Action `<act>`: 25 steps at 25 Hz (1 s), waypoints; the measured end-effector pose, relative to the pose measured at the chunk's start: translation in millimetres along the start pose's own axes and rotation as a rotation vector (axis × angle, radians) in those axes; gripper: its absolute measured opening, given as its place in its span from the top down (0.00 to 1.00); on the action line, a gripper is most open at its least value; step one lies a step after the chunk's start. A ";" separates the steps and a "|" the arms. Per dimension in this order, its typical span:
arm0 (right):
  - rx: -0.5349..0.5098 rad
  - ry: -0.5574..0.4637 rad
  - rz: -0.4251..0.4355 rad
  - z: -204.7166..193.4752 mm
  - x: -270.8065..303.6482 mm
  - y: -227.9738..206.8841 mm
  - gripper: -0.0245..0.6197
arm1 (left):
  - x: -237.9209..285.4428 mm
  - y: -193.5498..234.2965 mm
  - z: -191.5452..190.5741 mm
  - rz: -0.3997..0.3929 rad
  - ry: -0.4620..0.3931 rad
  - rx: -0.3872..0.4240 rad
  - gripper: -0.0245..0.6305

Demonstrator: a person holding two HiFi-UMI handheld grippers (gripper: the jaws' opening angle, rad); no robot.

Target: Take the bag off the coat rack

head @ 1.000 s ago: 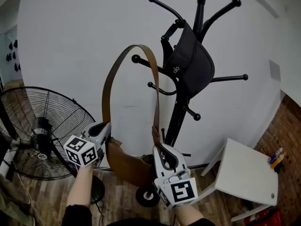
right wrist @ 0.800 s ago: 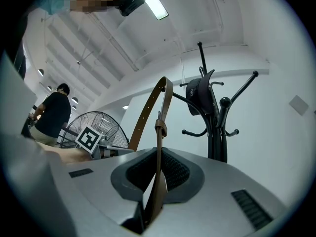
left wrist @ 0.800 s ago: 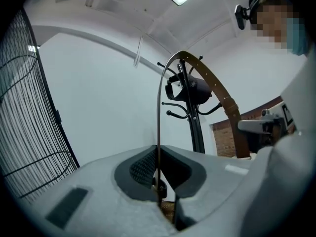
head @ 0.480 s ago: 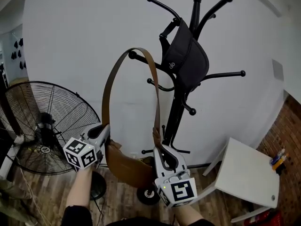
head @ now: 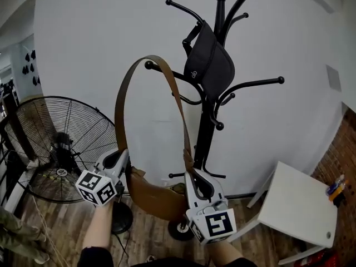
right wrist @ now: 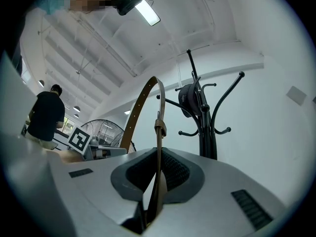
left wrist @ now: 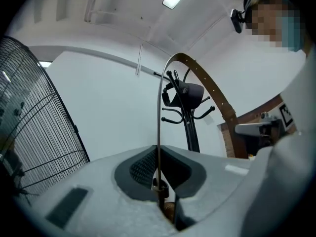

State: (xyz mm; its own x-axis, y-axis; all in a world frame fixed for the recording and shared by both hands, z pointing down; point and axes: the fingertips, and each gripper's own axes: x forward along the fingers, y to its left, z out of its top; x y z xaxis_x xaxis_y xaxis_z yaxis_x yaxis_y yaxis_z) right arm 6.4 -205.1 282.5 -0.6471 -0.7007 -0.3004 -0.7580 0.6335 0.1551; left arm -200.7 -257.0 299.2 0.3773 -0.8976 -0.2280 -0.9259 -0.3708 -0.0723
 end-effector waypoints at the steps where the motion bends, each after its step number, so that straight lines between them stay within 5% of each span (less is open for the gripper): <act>1: 0.004 -0.004 0.004 0.9 -2.5 0.0 0.92 | -3.7 -2.8 1.3 0.004 -0.001 0.002 0.94; 25: 0.132 0.112 0.033 -57.5 -87.2 -41.1 0.92 | -67.0 -112.6 -61.1 0.073 0.108 -0.032 0.94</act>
State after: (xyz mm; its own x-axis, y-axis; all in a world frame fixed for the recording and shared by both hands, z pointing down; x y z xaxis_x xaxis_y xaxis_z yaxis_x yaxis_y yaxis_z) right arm 89.3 -188.9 356.4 -0.6820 -0.7064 -0.1893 -0.7237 0.6892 0.0357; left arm -120.5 -169.7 381.9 0.3104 -0.9423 -0.1255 -0.9505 -0.3094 -0.0284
